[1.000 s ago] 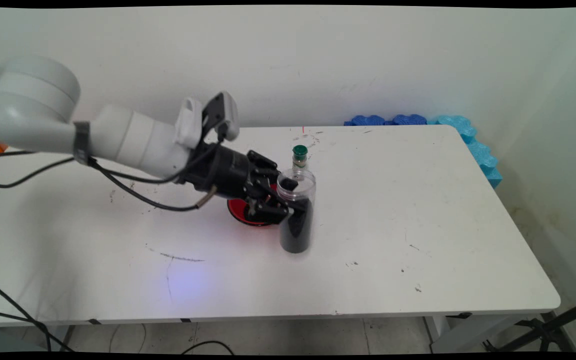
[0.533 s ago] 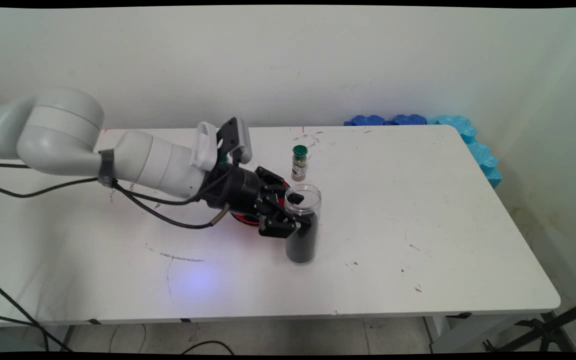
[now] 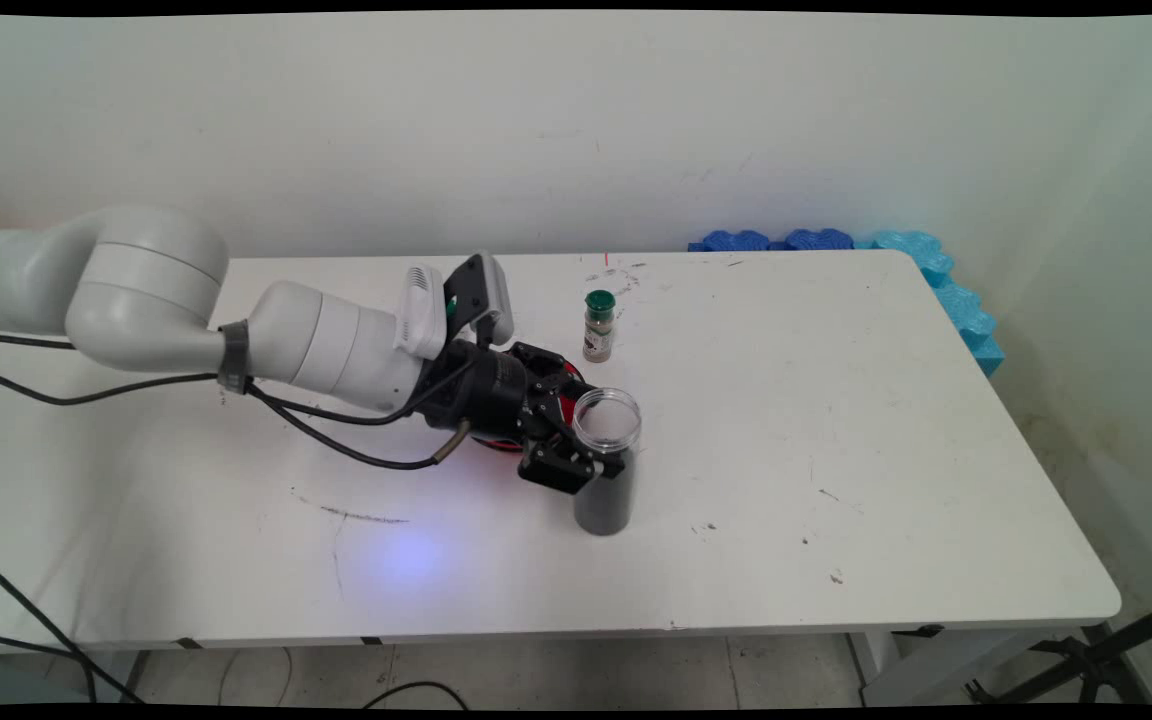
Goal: Place the picked object on the table
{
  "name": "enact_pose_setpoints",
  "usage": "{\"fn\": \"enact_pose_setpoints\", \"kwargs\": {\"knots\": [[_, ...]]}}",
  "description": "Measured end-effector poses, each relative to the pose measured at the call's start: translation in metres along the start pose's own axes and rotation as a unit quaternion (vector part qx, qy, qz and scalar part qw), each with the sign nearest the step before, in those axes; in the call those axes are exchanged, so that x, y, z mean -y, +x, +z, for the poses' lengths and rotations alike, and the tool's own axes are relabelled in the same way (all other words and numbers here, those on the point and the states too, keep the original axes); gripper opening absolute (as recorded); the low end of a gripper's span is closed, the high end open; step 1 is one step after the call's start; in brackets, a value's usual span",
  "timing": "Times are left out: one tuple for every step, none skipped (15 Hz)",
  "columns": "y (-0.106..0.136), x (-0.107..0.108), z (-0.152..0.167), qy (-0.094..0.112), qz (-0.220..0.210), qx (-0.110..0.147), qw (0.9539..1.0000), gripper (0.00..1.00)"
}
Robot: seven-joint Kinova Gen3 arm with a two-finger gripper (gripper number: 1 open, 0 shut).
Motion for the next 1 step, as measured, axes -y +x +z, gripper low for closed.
{"fn": "enact_pose_setpoints", "kwargs": {"knots": [[-0.0012,0.0003,0.0010,0.000,-0.001,0.000,1.0000,1.00]]}}
